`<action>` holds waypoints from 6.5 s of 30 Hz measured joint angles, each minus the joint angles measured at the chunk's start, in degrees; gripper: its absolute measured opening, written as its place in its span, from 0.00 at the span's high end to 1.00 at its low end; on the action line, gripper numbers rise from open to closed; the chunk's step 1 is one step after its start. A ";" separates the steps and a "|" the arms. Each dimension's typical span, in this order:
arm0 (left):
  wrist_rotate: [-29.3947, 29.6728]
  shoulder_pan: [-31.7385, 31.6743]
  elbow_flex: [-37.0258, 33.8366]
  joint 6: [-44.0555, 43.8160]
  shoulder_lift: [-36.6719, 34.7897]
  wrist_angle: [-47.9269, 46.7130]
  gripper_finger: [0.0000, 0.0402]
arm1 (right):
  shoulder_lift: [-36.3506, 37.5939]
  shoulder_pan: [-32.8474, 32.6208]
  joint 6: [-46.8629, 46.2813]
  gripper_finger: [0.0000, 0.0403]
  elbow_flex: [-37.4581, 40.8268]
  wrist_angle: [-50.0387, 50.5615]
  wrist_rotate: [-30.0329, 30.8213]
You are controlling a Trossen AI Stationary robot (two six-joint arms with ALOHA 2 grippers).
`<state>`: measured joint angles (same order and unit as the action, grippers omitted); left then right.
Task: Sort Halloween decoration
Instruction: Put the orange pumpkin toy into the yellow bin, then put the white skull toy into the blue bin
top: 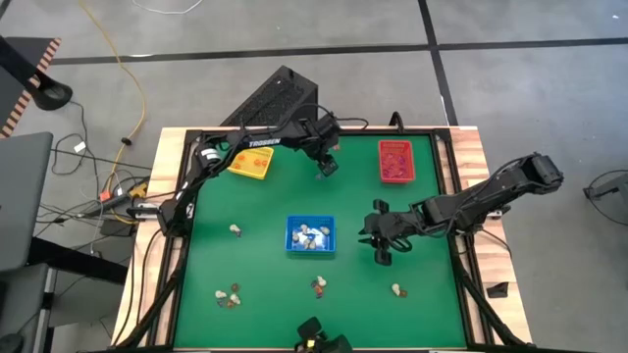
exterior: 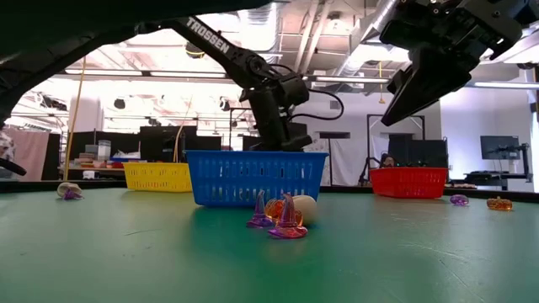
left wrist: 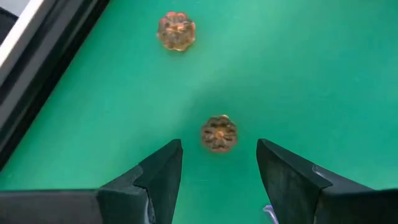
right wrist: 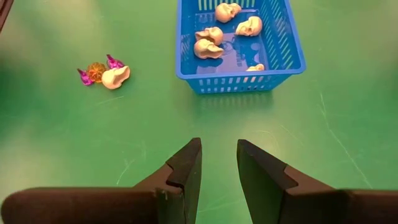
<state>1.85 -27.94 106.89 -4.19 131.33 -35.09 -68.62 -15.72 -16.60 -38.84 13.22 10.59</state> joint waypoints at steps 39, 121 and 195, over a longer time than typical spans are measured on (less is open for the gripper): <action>-2.49 1.02 8.75 11.72 6.67 -5.98 0.51 | 0.02 -0.38 0.16 0.67 -0.03 -0.23 -0.11; -3.10 1.25 9.46 18.89 7.41 -2.19 0.83 | 0.00 -0.38 -1.97 0.67 -0.03 -0.23 -0.07; -3.27 -19.69 -46.84 9.50 -36.99 0.21 0.68 | 0.00 1.61 3.10 0.67 0.01 0.87 -0.17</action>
<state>-1.42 -47.64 60.05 5.31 94.34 -34.88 -68.62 -14.11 -13.50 -38.83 14.09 10.41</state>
